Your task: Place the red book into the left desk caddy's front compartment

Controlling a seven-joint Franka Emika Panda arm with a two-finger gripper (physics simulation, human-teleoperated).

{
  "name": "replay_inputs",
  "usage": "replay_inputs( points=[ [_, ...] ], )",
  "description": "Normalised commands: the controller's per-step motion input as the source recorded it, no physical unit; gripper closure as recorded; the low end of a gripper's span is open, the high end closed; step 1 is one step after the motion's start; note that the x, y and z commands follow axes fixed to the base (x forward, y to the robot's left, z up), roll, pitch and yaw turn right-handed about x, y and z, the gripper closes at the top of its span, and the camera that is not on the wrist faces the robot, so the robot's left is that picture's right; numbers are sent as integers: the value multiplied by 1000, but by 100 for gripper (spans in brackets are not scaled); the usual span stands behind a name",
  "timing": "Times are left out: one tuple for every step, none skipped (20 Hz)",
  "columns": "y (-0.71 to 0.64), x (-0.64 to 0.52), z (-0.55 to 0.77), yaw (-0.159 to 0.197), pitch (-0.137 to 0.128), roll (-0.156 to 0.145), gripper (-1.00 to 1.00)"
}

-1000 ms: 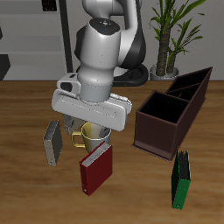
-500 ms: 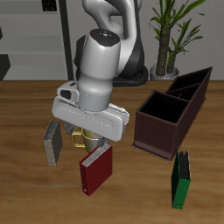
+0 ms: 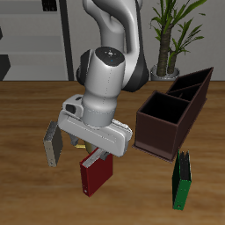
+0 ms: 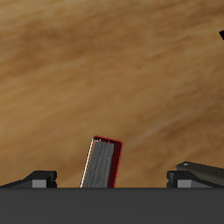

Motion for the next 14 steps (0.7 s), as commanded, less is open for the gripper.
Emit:
replay_inputs(
  points=[
    [18,27,-169,-9,13,18,-100],
    [-44,32,-121,-60,-8,-20,-100],
    [-108,117,-136,-38,5,-11,-100],
    [-24,5,-118,-10,-1,-2,-100],
    [111,-68,-103,-70,-5,25,-100],
    [-52,72,-150,30,1,4,-100],
    [11,-62,-170,-46,-8,-5,-100],
    [-113,113,-213,-4,30,-11,-100],
    [-20,17,-182,-43,11,22,-100],
    [39,13,-249,-33,24,-9,-100],
    [20,1,-277,-36,18,5,-100],
    [51,111,-379,-32,46,9,-100],
    [-10,91,-382,-37,104,-56,-100],
    [65,20,-307,-53,-9,61,-100]
  ],
)
